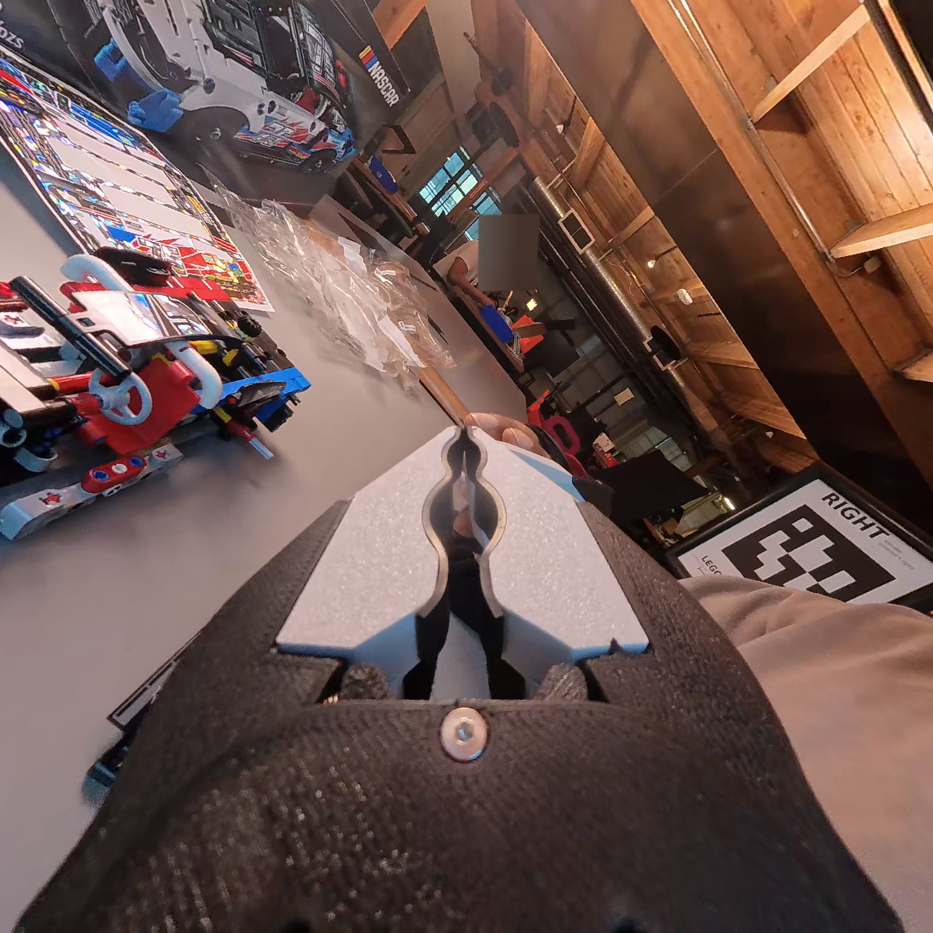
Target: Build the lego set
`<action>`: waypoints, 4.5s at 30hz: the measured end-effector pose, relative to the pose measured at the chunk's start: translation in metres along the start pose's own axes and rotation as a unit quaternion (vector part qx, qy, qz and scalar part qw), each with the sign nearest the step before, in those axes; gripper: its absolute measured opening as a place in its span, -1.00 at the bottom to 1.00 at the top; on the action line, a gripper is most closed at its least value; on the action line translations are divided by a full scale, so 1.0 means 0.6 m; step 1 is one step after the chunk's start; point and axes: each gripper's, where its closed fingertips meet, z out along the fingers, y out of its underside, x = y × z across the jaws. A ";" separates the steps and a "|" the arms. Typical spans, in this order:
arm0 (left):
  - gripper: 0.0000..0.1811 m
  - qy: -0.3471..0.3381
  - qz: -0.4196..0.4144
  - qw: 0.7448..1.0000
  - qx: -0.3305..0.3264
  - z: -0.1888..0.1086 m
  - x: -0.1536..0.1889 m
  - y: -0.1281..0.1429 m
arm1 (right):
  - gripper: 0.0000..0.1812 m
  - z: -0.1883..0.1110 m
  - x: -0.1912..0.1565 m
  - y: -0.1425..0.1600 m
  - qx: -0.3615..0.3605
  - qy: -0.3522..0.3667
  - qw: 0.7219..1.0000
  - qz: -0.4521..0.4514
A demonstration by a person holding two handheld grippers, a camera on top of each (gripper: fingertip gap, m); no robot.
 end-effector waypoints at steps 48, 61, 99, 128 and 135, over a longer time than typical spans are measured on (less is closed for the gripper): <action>-1.00 0.135 0.188 0.956 -0.180 -0.049 0.054 0.046 | -0.96 -0.042 0.060 0.040 0.142 -0.297 0.501 0.800; -1.00 0.131 0.191 0.956 -0.180 -0.049 0.053 0.045 | -1.00 -0.043 0.056 0.038 0.136 -0.302 0.505 0.797; -0.67 -0.022 0.450 0.811 -0.373 -0.151 -0.096 0.177 | -1.00 -0.024 0.167 -0.020 0.115 -0.305 0.564 0.759; -0.94 -0.091 0.392 0.819 -0.410 -0.130 -0.135 0.193 | -1.00 -0.063 0.081 0.009 0.067 -0.292 0.461 0.835; -0.94 -0.078 0.396 0.815 -0.417 -0.129 -0.128 0.202 | -1.00 -0.065 0.026 0.013 0.009 -0.278 0.405 0.871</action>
